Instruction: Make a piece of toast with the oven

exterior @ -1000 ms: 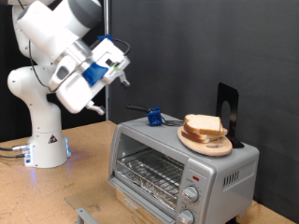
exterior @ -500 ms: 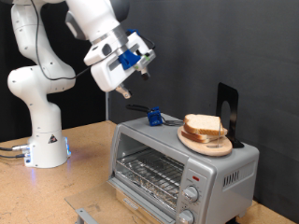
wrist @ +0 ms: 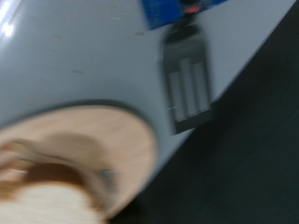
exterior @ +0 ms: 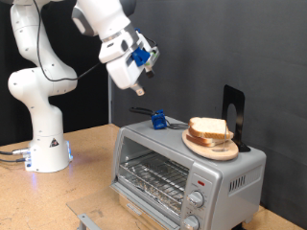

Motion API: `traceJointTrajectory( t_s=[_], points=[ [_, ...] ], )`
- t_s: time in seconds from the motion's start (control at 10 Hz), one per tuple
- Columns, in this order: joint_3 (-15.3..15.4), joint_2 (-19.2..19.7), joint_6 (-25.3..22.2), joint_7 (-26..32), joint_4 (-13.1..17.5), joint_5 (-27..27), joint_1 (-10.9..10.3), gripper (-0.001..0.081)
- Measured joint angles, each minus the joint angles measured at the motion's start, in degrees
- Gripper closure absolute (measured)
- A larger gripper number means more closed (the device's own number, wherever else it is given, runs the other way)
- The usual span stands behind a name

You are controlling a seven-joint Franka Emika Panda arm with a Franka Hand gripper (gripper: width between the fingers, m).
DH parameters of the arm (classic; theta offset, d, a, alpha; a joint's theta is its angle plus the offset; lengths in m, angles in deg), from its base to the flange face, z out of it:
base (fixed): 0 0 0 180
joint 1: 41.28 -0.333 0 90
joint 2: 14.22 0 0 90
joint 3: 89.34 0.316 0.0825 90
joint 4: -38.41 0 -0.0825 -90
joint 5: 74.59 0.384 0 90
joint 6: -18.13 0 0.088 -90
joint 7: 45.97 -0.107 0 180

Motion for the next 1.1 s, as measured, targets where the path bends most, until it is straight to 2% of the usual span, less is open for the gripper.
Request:
traceJointTrajectory(
  t_s=[0.1,0.3,0.7,1.0,1.1],
  points=[
    [1.47,-0.12,-1.87,0.12,1.18,-3.04,-0.46,-0.0002],
    [5.72,-0.99,-1.77,-2.54,1.53,-9.09,-0.46,-0.0002],
    [9.38,-1.87,-1.63,-5.75,-0.04,-11.42,-0.42,-0.0002],
    [10.75,-2.88,1.77,-10.88,-2.44,-8.4,-0.46,-0.0002],
    [10.75,-2.86,1.69,-10.3,-2.44,-8.85,-0.46,-0.0002]
  ],
)
